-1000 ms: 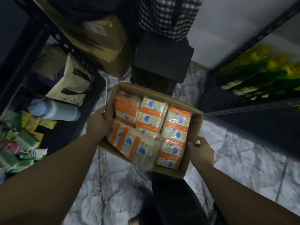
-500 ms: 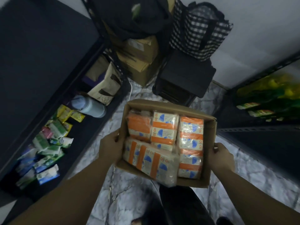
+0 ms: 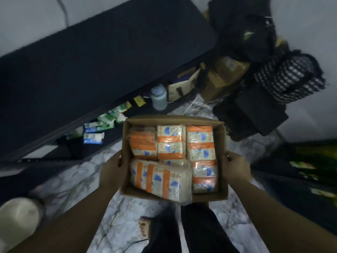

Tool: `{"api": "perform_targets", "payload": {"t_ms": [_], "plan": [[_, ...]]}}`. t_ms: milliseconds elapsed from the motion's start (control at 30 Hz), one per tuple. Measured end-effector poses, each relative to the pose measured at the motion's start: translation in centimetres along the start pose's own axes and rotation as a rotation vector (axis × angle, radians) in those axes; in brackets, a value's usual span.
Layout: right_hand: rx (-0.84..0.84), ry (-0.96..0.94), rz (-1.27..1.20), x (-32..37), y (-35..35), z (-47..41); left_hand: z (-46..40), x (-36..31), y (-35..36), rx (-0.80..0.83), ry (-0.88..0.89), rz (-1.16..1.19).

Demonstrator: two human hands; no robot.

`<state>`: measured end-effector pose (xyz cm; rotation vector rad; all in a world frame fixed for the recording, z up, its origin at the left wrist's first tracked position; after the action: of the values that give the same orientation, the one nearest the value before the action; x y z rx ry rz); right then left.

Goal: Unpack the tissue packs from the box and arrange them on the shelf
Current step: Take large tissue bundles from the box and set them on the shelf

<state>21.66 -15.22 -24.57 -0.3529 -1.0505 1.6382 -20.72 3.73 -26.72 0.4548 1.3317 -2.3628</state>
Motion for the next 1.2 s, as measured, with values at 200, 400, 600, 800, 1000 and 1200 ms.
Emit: {"api": "perform_targets", "payload": {"t_ms": [200, 400, 600, 800, 1000, 1200], "plan": [[0.142, -0.231, 0.197, 10.2, 6.9, 1.1, 3.6, 10.6, -4.6, -0.170, -0.152, 0.083], [0.167, -0.368, 0.282, 17.3, 15.0, 1.6, 5.4, 20.9, -4.3, -0.254, -0.299, 0.289], [0.155, -0.464, 0.351, 20.7, 21.9, 1.0, 4.9, 27.6, -1.8, -0.266, -0.385, 0.282], [0.155, -0.446, 0.361, 20.0, 25.9, 0.5, 3.9, 31.1, 1.4, -0.195, -0.456, 0.207], [0.301, -0.427, 0.384, 20.2, 26.6, 1.6, 4.6, 31.7, 1.0, -0.122, -0.523, 0.202], [0.267, -0.626, 0.363, 22.4, 25.4, 5.7, 4.6, 26.1, -0.7, -0.081, -0.317, 0.047]]}}
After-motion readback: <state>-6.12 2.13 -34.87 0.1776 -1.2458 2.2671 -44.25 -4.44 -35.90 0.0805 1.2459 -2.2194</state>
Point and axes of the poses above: each hand's wrist, its own z-axis away from the middle knuckle, its own y-axis out of the palm, x = y × z, the point moved 9 cm from there along -z, towards the middle knuckle, and after that the axes turned 4 degrees about x, right-handed, at the moved point
